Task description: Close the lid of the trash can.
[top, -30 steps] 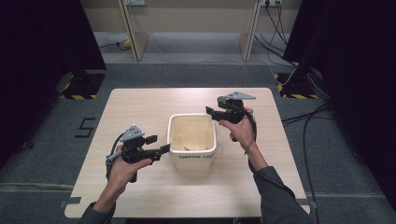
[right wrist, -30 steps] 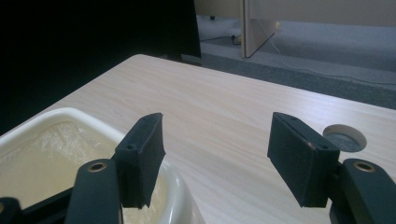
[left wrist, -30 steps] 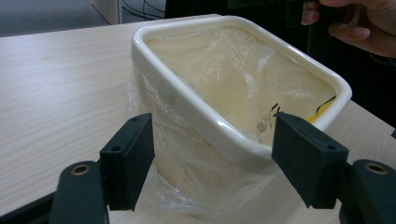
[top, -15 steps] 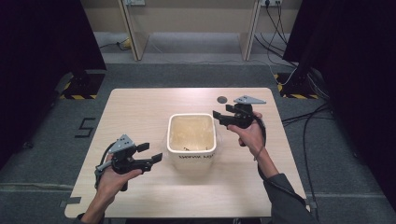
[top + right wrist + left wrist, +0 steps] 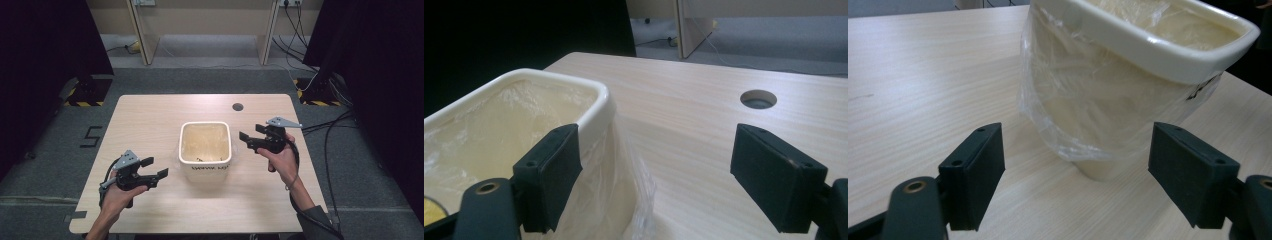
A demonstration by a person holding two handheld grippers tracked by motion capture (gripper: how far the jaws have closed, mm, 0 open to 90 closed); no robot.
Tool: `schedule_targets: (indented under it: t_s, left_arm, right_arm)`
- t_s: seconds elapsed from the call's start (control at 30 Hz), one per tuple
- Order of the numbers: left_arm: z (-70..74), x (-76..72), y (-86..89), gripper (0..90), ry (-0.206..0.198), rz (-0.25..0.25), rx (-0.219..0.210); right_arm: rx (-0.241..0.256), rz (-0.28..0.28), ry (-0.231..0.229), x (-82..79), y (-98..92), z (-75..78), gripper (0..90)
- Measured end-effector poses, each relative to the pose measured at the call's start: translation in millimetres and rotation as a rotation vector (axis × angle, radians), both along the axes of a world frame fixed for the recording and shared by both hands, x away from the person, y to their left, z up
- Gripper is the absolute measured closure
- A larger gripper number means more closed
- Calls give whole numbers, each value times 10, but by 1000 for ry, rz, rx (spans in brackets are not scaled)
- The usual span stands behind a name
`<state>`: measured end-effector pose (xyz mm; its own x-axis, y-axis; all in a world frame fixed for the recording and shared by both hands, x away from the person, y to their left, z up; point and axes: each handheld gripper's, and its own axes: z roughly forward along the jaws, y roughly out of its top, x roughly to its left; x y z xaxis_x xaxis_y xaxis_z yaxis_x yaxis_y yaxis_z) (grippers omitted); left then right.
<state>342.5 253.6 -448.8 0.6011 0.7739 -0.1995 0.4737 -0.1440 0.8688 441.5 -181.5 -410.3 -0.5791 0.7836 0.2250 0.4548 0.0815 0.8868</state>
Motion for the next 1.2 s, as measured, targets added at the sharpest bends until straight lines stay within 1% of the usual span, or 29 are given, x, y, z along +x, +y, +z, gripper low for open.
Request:
schedule_targets:
  t_s: [0.07,0.1,0.13,0.23,0.3,0.37,0.53,0.57,0.63,0.77,0.9,1.07,1.13,1.2]
  left_arm:
    - [-35,-1,10,196,12,8,4]
    - [-44,-4,9,172,15,11,5]
    - [-54,-7,13,166,15,10,8]
    - [-89,-12,24,166,25,6,13]
    - [-120,-9,35,167,36,10,12]
    - [-155,-6,46,166,45,11,14]
    - [-235,-2,58,163,62,11,28]
    - [-244,-2,58,162,63,11,32]
    - [-259,-3,64,162,61,12,37]
    - [-299,-1,74,162,67,17,47]
    - [-344,14,85,162,74,21,67]
    - [-381,39,99,162,86,25,73]
    - [-395,46,108,162,93,27,76]
    - [-412,51,119,162,105,37,98]
  right_arm:
    - [1,0,5,-50,-28,-33,201]
    - [0,0,10,-83,-47,-59,201]
    - [1,-1,14,-103,-58,-75,200]
    - [-2,-5,27,-180,-108,-145,172]
    - [-3,-9,30,-219,-135,-182,170]
    - [3,-10,32,-261,-164,-224,154]
    - [35,-21,42,-364,-226,-325,155]
    - [27,-20,47,-376,-229,-339,154]
    - [14,-23,42,-399,-238,-354,154]
    - [14,-18,52,-441,-238,-392,155]
    - [13,-17,65,-477,-252,-443,155]
    - [-6,-20,71,-522,-282,-492,155]
    - [-2,-18,78,-549,-293,-510,155]
    - [-6,-15,83,-571,-302,-527,155]
